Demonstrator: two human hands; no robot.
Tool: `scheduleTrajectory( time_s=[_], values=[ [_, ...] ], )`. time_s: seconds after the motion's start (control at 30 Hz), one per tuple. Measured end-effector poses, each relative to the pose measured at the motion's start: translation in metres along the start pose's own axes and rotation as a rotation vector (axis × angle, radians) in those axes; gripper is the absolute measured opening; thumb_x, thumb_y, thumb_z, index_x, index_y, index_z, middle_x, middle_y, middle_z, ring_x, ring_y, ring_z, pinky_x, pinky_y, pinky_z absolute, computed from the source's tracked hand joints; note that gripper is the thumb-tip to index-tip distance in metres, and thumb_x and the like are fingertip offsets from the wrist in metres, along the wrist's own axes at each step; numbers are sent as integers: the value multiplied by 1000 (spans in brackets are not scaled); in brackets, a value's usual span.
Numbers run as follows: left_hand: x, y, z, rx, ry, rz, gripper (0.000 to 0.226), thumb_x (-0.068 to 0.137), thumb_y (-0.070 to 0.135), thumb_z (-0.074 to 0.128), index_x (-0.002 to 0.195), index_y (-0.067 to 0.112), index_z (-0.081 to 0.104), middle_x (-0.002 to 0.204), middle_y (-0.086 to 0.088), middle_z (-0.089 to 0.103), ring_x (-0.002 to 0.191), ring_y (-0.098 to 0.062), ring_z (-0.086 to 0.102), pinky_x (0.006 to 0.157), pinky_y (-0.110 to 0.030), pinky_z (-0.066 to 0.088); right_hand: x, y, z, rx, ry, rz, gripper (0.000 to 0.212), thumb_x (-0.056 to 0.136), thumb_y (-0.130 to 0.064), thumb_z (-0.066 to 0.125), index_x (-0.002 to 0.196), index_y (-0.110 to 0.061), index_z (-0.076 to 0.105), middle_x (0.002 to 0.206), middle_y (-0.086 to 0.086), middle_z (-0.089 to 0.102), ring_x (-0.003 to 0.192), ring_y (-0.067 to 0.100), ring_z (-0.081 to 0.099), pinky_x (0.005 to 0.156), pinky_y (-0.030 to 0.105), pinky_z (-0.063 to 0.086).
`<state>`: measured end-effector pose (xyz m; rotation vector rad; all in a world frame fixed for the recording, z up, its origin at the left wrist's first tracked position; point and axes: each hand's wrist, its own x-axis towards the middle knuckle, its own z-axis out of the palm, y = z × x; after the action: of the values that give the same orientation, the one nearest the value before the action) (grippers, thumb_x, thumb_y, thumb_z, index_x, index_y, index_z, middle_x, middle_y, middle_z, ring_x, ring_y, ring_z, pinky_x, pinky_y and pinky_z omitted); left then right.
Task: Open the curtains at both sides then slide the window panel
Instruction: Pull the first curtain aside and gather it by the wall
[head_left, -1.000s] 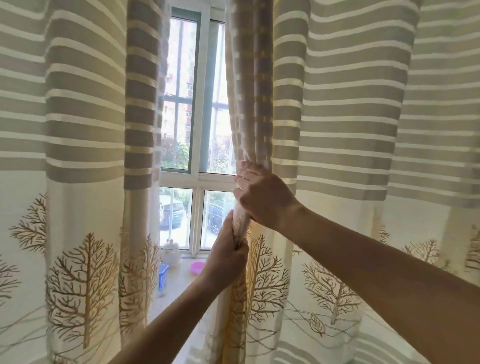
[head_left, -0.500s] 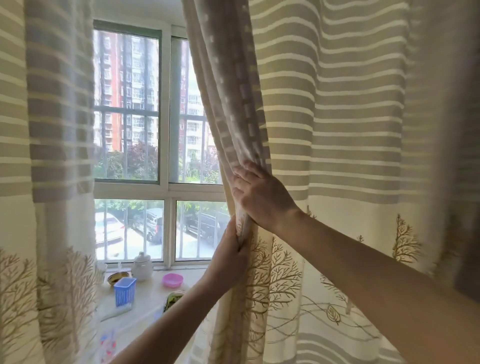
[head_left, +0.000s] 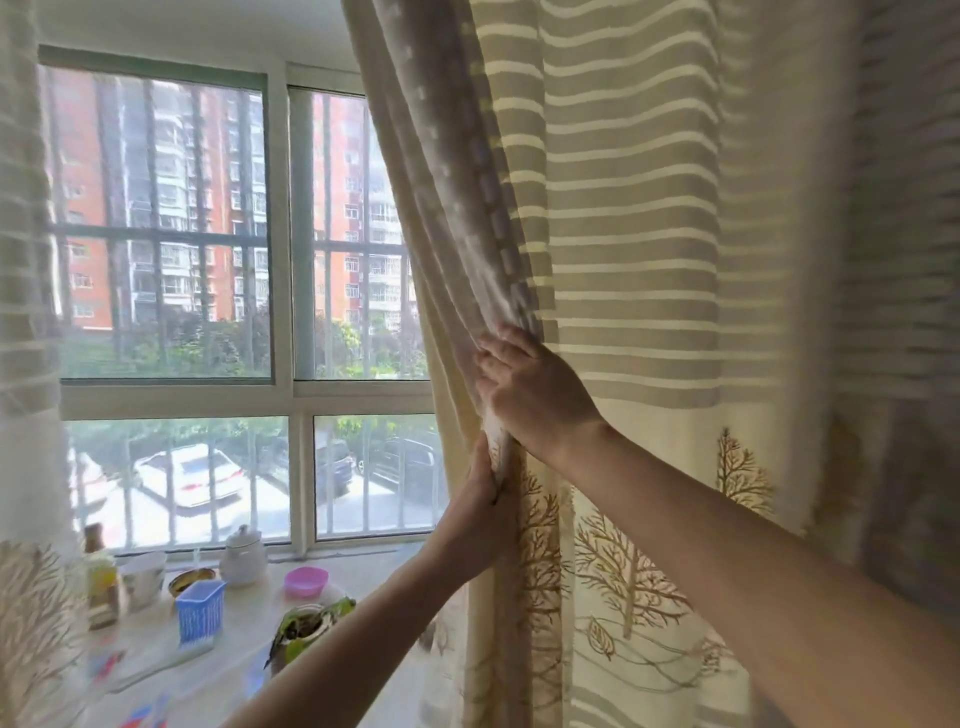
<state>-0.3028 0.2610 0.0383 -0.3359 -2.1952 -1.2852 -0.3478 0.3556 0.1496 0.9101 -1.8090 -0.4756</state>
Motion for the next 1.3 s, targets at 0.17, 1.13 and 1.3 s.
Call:
scheduleTrajectory(
  time_s=[0.17, 1.13, 1.3],
  values=[
    [22, -3, 28, -74, -15, 75, 69, 87, 0, 33, 151, 22, 17, 154, 5, 33, 143, -2, 25, 119, -23, 21, -12, 23, 25, -20, -40, 35, 34, 97, -15, 58, 130, -8, 61, 155, 12, 40, 151, 27, 22, 123, 42, -1],
    [146, -10, 205, -266, -338, 233, 76, 80, 13, 36, 151, 31, 16, 149, 20, 30, 133, 17, 23, 109, -8, 19, -112, 168, 117, -213, -223, 218, 38, 101, -13, 36, 130, -10, 60, 152, 8, 45, 150, 24, 25, 123, 39, -1],
    [158, -1, 242, -260, -322, 216, 81, 79, 12, 36, 153, 32, 10, 155, 22, 17, 143, 4, 12, 119, -26, 13, -134, 195, 128, -220, -246, 221, 41, 100, -16, 33, 127, -12, 64, 150, 8, 49, 149, 24, 27, 123, 39, -1]
  ],
)
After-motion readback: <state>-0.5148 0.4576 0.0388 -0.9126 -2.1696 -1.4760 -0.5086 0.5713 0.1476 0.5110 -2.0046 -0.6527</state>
